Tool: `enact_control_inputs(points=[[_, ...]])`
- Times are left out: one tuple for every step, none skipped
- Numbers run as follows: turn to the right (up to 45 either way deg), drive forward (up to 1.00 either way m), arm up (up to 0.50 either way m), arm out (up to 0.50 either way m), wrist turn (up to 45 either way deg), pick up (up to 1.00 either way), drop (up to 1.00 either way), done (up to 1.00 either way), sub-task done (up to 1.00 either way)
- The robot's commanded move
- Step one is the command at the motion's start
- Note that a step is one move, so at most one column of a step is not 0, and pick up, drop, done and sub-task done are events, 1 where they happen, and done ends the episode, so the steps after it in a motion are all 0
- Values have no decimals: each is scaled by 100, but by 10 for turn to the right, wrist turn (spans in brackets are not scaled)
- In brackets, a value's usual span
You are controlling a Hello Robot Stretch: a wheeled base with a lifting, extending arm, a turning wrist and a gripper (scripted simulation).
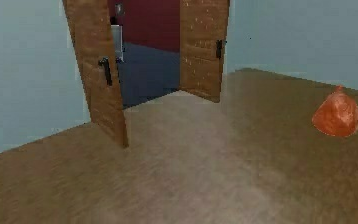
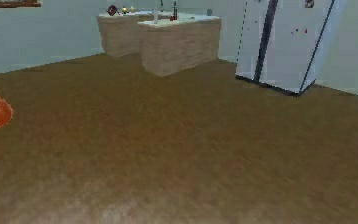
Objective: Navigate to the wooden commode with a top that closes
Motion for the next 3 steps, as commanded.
enact_control_inputs(points=[[0,100,0,0,0,0,0,0,0],[0,80,0,0,0,0,0,0,0],[0,35,0,0,0,0,0,0,0]])
